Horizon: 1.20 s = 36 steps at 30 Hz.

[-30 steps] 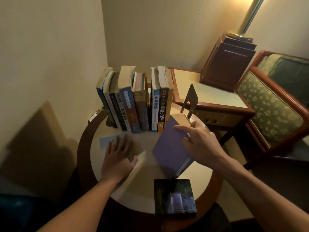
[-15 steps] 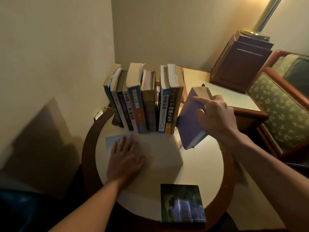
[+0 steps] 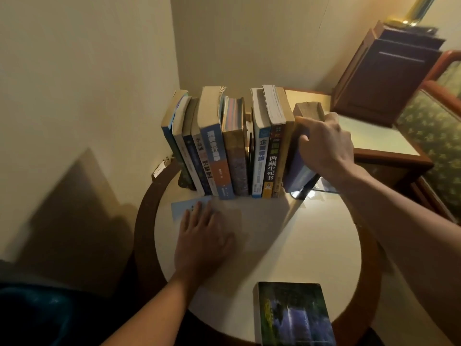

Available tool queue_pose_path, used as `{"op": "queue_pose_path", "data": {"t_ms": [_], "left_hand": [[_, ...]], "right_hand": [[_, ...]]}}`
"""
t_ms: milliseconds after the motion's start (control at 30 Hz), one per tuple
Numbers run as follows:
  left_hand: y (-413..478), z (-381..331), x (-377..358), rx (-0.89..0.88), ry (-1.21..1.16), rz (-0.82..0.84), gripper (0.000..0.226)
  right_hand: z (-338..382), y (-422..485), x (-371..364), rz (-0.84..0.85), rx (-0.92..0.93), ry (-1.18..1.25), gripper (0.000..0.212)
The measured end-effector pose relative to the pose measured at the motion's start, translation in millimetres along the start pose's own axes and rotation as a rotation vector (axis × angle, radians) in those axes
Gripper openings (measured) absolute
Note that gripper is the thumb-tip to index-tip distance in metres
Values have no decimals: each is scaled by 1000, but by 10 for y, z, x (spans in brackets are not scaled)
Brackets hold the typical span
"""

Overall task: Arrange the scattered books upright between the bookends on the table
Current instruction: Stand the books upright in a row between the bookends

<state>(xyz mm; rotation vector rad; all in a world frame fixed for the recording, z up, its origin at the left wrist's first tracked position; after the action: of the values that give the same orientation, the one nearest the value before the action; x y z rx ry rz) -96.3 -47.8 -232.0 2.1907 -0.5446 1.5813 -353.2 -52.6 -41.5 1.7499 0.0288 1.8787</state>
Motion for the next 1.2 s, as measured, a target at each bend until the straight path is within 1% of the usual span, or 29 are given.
{"op": "queue_pose_path", "data": {"t_ms": [67, 133, 233, 333, 433, 533, 600, 767, 800, 900, 933, 967, 1033, 1100, 1200], "left_hand": [[5, 5, -12, 2, -6, -9, 69], [3, 12, -26, -2, -7, -23, 68], [-2, 27, -47, -9, 3, -32, 68], [-6, 14, -32, -5, 1, -32, 70], [10, 11, -25, 11, -2, 6, 75], [10, 15, -31, 13, 3, 3, 75], [5, 21, -45, 13, -4, -11, 74], [4, 12, -35, 9, 11, -4, 74], [2, 7, -21, 9, 14, -1, 74], [3, -6, 10, 13, 11, 18, 74], [4, -10, 16, 14, 11, 26, 74], [4, -10, 18, 16, 10, 30, 74], [15, -1, 21, 20, 16, 42, 75], [23, 3, 9, 28, 26, 49, 75], [23, 7, 1, 34, 29, 50, 76]], "right_hand": [[-4, 29, -69, -5, -19, 3, 34], [-53, 49, -102, -48, -69, 2, 31], [-124, 97, -99, -114, -151, -6, 39], [-125, 137, -69, -156, -151, 32, 43], [-73, 134, -80, -80, -91, 72, 45], [-23, 78, -142, 33, 1, 95, 48], [-37, 45, -192, 88, 20, 95, 50], [-128, 27, -256, 217, 34, 123, 72], [-144, 51, -253, 249, 34, 156, 72], [-183, 130, -227, 399, 86, 293, 62], [-201, 136, -212, 453, 111, 319, 63], [-215, 120, -197, 495, 139, 323, 68], [-242, 54, -202, 509, 198, 313, 84], [-278, -25, -254, 460, 241, 337, 93], [-316, -70, -314, 384, 287, 385, 92]]}}
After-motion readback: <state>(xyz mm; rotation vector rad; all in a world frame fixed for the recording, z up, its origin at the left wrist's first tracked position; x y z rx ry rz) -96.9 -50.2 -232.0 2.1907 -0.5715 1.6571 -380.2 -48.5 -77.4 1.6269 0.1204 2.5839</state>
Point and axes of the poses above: each hand's wrist, its own y-axis towards the middle knuckle, its own x-axis out of the back of the hand, z = x × y, the point moved 2 cm from there along y, towards the middle knuckle, and after that the axes turned 1 degree about -y, right-handed, at the moved point
